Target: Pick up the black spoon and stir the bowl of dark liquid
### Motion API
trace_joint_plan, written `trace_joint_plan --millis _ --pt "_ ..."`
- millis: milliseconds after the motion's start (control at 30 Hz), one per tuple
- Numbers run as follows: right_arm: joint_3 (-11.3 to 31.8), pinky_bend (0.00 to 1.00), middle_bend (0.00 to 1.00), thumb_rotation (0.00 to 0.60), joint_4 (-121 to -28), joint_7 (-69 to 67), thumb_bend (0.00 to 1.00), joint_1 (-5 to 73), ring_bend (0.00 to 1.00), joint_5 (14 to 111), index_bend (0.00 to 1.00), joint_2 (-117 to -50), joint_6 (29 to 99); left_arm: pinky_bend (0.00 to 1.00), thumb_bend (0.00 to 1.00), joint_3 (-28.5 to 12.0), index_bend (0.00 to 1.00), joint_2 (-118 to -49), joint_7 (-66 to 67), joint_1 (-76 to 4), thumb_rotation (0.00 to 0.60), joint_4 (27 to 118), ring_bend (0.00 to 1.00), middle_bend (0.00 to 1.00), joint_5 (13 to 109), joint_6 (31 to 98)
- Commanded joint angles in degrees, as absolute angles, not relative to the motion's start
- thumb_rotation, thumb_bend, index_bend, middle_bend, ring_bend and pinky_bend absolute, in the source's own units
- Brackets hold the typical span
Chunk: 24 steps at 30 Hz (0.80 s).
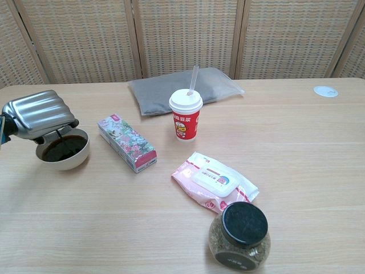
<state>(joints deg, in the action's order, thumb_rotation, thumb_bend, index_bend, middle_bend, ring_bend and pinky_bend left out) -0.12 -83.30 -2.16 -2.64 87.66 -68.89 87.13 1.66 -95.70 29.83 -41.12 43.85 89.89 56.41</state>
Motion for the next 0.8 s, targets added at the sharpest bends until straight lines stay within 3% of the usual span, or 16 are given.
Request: trace_joint_plan --millis 33,400,800 --pt "-0.1 0.0 0.09 0.6 -83.3 -2.2 0.09 -2.7 0.0 87.6 0.08 -68.9 87.2 0.73 0.41 1.0 0.72 -96.6 31.1 -41.9 0.6 42.9 0.72 0.82 89.5 55.7" --pt "0.0 0.0 0.09 0.6 -83.5 -1.7 0.09 -2.5 0.0 87.5 0.08 -68.9 87.0 0.73 0.41 0.6 0.72 -99.1 31.5 -43.4 0.6 36.1 0.72 0.82 89.8 55.4" --pt "0.0 0.0 0.09 0.6 -83.4 -2.0 0.09 -2.4 0.0 87.9 0.08 -69.0 87.0 0.73 0.41 1.5 0.72 -96.8 28.4 -41.0 0.6 38.0 0.72 0.82 90.0 57.9"
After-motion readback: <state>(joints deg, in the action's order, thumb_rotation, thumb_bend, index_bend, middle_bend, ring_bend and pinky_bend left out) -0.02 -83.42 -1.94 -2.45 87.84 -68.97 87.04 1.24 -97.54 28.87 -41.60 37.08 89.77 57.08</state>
